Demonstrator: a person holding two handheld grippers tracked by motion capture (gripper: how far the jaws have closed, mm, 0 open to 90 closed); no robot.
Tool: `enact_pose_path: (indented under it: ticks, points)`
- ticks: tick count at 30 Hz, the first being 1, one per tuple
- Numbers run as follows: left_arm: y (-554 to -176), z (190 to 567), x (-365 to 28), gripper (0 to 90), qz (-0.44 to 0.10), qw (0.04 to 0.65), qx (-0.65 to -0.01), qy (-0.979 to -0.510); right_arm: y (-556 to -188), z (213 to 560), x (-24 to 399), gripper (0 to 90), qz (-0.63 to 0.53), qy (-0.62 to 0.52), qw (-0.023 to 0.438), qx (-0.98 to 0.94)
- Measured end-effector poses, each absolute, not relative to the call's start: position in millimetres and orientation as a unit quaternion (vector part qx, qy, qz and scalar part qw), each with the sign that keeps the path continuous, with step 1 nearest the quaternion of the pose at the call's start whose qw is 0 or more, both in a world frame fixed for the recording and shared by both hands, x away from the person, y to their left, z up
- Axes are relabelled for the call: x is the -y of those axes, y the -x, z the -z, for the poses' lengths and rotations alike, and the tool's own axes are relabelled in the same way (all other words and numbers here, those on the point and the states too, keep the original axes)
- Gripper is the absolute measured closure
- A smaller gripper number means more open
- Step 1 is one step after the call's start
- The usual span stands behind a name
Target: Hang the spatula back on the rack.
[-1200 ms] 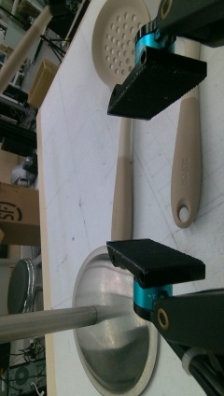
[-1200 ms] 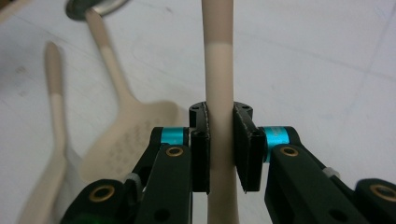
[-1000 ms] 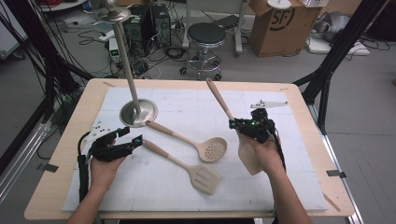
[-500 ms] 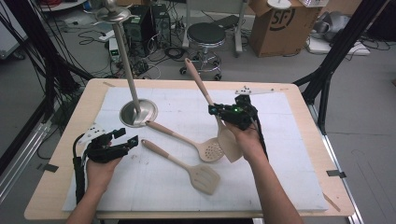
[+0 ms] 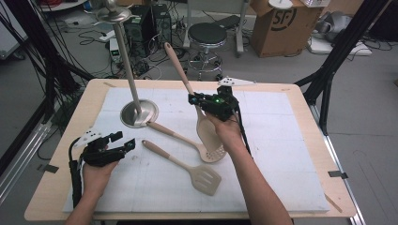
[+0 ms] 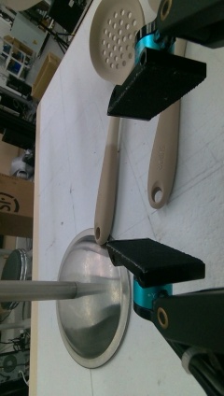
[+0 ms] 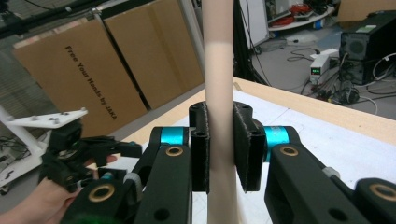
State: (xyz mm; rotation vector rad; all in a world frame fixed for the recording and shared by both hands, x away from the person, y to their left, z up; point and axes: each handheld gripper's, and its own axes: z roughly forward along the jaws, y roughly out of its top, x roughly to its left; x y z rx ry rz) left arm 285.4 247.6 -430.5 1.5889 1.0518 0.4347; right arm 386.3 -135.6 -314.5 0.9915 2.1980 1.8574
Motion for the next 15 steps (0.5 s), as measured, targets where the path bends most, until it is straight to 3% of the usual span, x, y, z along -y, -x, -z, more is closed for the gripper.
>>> enact_pose_path:
  ticks: [15]
  points:
    - [-284, 433, -248, 30.1, -0.179, 0.56, -0.445, -0.675, -414, 290, 93, 78.8, -0.67, -0.281, 0.026, -0.687]
